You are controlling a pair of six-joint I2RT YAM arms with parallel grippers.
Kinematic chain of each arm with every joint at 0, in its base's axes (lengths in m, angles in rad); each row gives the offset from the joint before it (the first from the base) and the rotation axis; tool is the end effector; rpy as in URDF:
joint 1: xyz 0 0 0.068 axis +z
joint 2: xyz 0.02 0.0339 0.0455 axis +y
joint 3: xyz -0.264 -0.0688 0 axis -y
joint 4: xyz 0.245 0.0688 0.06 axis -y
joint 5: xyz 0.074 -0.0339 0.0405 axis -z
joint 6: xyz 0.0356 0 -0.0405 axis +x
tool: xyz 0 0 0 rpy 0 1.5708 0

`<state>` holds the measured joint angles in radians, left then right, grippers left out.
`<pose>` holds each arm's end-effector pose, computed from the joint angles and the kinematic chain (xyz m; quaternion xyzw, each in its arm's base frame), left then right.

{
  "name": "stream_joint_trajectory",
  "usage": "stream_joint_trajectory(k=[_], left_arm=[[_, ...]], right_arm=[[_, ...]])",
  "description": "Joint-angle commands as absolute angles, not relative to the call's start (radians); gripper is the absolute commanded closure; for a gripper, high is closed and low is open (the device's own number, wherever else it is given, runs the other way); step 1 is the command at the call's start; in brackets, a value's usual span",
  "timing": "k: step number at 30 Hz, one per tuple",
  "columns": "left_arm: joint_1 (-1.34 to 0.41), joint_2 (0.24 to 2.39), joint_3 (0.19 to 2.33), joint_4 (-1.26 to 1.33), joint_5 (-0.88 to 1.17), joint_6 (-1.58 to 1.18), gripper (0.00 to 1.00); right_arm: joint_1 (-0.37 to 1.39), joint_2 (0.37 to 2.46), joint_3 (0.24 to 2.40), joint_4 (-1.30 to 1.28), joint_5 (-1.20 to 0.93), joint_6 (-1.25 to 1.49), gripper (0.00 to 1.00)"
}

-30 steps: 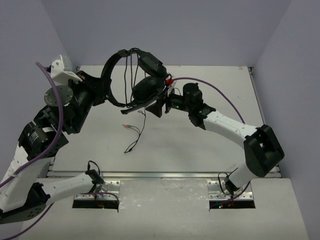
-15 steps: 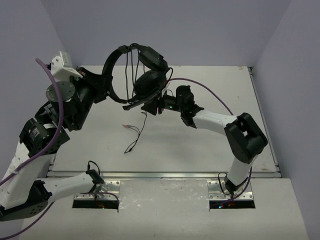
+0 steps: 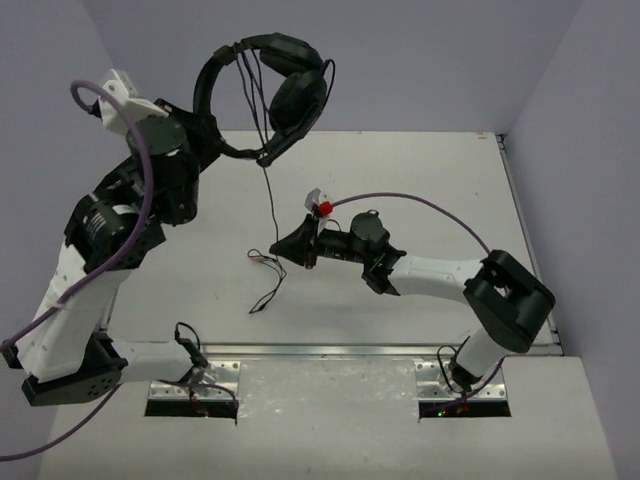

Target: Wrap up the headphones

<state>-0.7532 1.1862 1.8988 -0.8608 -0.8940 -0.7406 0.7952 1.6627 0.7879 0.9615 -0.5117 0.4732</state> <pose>0.1374 -0.0908 0.5496 -0.2779 0.6849 -0.1596 0.6544 0.2340 0.2635 0.2359 -0.2889 0.6154 0.5603 0.4731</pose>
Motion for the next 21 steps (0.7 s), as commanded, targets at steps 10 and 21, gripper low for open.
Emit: stream_joint_trajectory(k=[10,21], left_arm=[[-0.695,1.355,1.84,-0.39,-1.385,-0.456,1.0],[-0.517,1.396,1.723,-0.459,-1.144,-0.6,1.0]], right_arm=[[1.077,1.272,0.801,0.468,-0.264,0.108,0.99],[1.088,1.143,0.888,0.21,-0.14,0.016,0.99]])
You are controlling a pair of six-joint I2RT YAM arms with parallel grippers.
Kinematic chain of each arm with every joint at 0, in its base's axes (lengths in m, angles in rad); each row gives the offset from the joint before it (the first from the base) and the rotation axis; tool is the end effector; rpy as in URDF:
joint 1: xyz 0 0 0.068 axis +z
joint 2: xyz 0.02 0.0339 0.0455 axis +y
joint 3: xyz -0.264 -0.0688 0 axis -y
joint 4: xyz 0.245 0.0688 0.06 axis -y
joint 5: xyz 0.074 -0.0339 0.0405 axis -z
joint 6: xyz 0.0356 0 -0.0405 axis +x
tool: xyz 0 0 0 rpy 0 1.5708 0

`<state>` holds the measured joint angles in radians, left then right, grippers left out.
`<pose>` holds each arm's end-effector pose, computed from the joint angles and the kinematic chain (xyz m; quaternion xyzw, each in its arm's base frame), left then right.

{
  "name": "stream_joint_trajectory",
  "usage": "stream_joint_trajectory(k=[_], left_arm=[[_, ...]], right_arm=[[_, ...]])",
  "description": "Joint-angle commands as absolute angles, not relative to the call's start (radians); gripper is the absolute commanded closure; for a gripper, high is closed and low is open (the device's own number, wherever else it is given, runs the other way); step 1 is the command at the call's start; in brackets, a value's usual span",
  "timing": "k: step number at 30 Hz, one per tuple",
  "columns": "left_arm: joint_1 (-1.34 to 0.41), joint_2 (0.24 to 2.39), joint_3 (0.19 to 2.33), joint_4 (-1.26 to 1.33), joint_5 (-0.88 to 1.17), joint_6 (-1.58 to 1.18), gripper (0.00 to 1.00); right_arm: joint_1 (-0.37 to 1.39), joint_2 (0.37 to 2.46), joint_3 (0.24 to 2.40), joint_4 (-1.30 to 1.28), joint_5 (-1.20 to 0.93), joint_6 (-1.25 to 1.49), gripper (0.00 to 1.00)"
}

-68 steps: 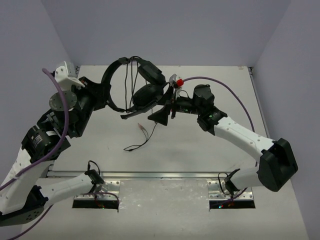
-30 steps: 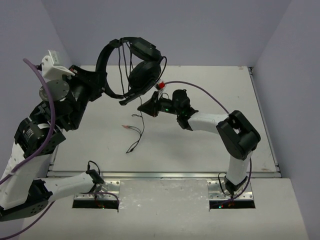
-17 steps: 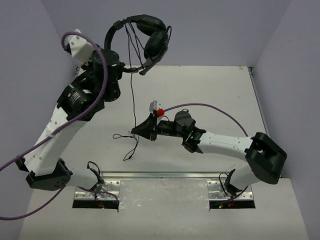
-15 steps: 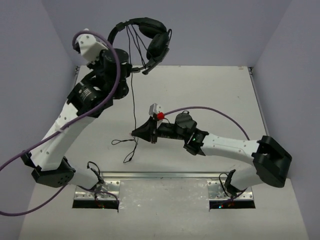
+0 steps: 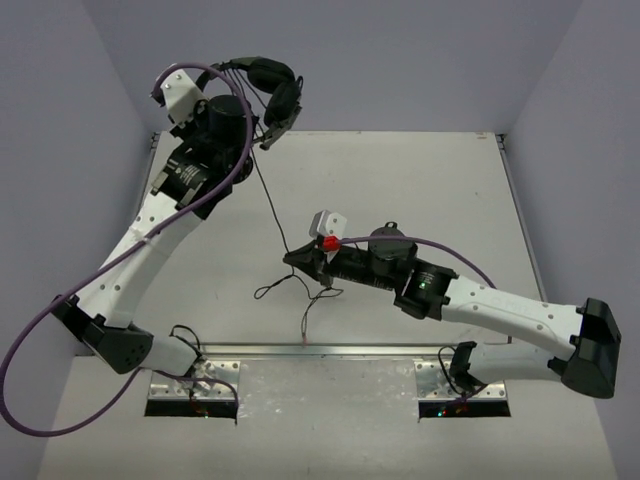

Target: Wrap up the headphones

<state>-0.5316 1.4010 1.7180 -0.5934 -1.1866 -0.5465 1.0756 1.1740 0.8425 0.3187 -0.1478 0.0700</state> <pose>0.2525 -0.1102 0.4832 -0.3420 0.6589 0.1262 0.6580 0.1277 0.2474 0.3326 -0.3874 0.5968 0.4239 0.5603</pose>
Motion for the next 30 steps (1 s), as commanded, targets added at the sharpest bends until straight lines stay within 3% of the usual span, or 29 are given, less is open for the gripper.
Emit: stream_joint_trajectory(k=[1,10,17,23,30], left_arm=[[-0.517,1.405,1.724,-0.472,-1.129,-0.613,1.0],[-0.514,1.434,1.628,-0.404,-1.08,-0.603,1.0],[-0.511,1.353,1.39,-0.224,-0.951,-0.526,1.0],[-0.505,1.419,1.483,-0.35,-0.977,-0.565,1.0],[-0.505,1.474,1.425,-0.269,-0.818,-0.459,1.0]], right_arm=[[1.088,1.143,0.917,0.172,-0.137,0.008,0.99],[1.088,1.112,1.017,0.061,-0.025,-0.098,0.99],[1.016,1.106,1.095,0.011,0.111,-0.163,0.99],[1.002,1.095,1.086,-0.025,0.032,-0.141,0.99],[0.99,1.153,1.305,-0.133,0.058,-0.254,0.99]])
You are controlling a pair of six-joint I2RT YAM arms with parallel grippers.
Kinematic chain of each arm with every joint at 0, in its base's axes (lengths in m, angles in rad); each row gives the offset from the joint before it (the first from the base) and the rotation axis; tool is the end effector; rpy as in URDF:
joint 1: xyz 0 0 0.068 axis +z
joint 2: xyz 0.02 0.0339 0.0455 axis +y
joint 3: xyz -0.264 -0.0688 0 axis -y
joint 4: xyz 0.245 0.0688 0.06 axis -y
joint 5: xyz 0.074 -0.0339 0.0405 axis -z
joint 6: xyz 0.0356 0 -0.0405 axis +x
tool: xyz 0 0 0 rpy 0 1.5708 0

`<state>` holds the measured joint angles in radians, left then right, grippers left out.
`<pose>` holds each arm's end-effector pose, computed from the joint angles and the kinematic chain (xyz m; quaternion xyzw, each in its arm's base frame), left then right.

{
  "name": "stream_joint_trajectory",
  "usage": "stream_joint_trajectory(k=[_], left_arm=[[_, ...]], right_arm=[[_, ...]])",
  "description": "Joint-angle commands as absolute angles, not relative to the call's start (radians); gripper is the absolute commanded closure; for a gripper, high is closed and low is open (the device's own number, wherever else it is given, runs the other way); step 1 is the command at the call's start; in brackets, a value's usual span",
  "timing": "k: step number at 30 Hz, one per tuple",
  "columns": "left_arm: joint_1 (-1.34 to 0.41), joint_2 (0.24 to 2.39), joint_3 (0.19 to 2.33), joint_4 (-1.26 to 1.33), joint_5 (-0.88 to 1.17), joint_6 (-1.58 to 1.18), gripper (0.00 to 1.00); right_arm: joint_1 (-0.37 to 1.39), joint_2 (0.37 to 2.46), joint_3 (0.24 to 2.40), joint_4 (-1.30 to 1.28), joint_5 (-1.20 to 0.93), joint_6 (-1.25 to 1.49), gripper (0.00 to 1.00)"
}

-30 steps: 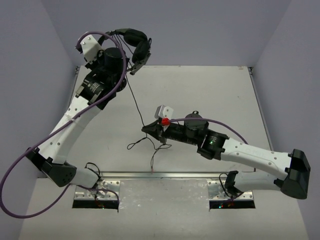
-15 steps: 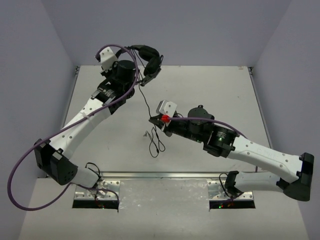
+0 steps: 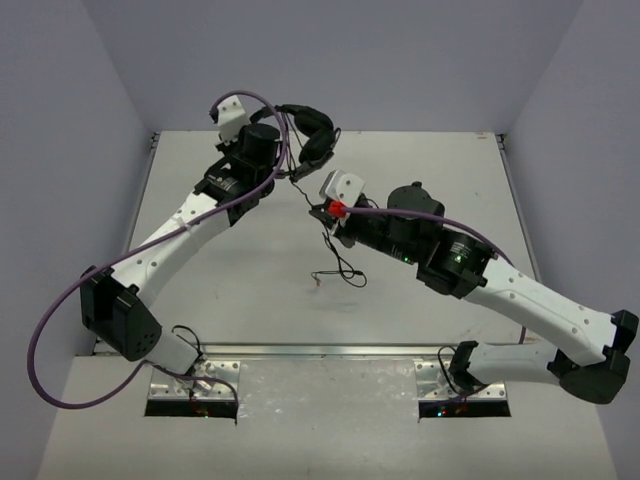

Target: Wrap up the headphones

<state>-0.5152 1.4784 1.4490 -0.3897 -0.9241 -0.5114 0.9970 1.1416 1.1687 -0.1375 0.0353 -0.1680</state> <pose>0.3007 -0.1376 0.3903 -0.2413 0.7512 0.0863 0.6082 0.1435 0.2196 0.4081 -0.4000 0.6286 0.2566 0.6157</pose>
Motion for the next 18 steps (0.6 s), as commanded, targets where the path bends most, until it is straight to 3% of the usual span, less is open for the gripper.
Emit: stream_joint_trajectory(k=[1,11,14,18], left_arm=[[-0.508,1.471,1.414,-0.265,-0.792,-0.45,1.0],[-0.581,1.431,1.273,-0.477,-0.335,-0.302,1.0],[-0.643,1.445,1.259,-0.688,-0.33,-0.285,1.0],[-0.706,1.372,1.164,-0.7,-0.35,-0.238,1.0]], right_arm=[[0.98,1.167,1.334,-0.171,0.067,-0.274,0.99],[0.754,1.322,1.46,-0.275,0.068,-0.442,0.99],[0.695,1.35,1.428,-0.246,0.072,-0.477,0.99],[0.661,1.359,1.373,-0.169,0.144,-0.522,0.99]])
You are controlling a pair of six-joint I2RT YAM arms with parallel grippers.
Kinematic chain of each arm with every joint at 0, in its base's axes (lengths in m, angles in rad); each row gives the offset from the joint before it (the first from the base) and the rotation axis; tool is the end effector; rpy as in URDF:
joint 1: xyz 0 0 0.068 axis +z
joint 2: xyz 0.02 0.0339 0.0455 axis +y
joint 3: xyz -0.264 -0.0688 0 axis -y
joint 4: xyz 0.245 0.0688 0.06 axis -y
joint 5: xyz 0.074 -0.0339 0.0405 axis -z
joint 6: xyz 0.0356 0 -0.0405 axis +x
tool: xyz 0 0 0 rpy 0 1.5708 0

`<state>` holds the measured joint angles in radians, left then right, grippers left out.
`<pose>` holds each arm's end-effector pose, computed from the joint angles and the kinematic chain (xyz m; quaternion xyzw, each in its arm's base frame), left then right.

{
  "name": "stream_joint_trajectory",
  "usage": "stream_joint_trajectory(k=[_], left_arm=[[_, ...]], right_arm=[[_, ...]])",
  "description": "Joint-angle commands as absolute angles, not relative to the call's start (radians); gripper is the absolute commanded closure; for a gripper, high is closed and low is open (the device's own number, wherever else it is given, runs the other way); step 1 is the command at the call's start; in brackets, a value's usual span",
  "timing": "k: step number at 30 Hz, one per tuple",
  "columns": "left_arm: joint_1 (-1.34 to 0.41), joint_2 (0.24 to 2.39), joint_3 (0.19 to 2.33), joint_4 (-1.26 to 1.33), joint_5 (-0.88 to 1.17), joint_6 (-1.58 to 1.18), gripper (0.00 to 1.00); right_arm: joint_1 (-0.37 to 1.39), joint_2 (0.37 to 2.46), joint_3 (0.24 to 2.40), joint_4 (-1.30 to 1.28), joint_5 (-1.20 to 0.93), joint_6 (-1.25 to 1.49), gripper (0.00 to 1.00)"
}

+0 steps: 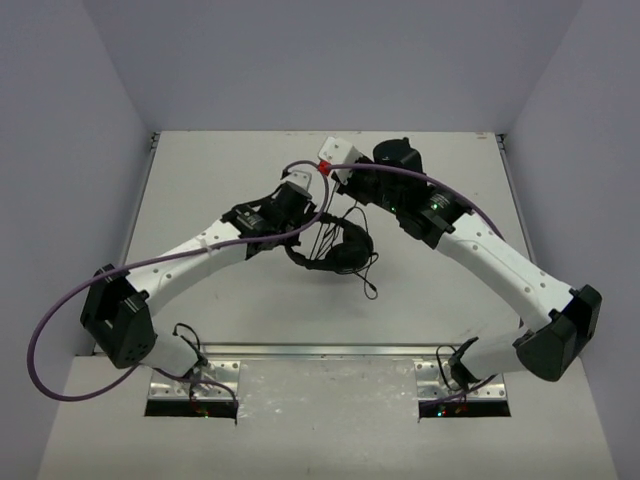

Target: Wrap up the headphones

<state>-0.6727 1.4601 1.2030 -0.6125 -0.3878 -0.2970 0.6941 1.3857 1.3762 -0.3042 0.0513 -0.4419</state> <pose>0.2524 -0.1839 0.2899 0.1071 0.9177 0.0030 0.3825 0.2480 0.2041 0.3969 -0.4223 0.6898 0.0533 0.5857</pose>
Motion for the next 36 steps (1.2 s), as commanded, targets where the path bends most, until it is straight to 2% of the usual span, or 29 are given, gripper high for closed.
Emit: stream_joint_trajectory(k=[1,7,18,24,26,31,36], left_arm=[[-0.716,1.359,1.152,-0.704,-0.342,-0.232,1.0],[-0.776,1.244,1.111,-0.678,-0.281,-0.187,1.0],[-0.776,1.011,1.153,-0.626,-0.184,-0.097,1.0],[-0.776,0.942,1.19,-0.657,0.029,-0.034,1.0],[-0.776,0.94,1.209,-0.664,0.012,-0.046,1.0],[-0.776,0.977,1.299,-0.725,-0.228,-0.1,1.0],[-0.776,0.967,1.341,-0.704,-0.157,-0.101,1.0]], right_arm=[[0.654,1.358,1.364,-0.161,0.15,-0.523,0.99],[0.583,1.353,1.272,-0.078,0.186,-0.532,0.99],[0.479,1.282,1.121,0.009,-0.084,-0.321,0.99],[0.472,1.304,1.0,0.207,-0.063,-0.154,0.99],[0.472,1.304,0.951,0.267,-0.122,-0.117,0.99],[0.471,1.298,0.882,0.36,-0.264,-0.019,0.95],[0.471,1.324,0.845,0.431,-0.376,0.069,0.91]])
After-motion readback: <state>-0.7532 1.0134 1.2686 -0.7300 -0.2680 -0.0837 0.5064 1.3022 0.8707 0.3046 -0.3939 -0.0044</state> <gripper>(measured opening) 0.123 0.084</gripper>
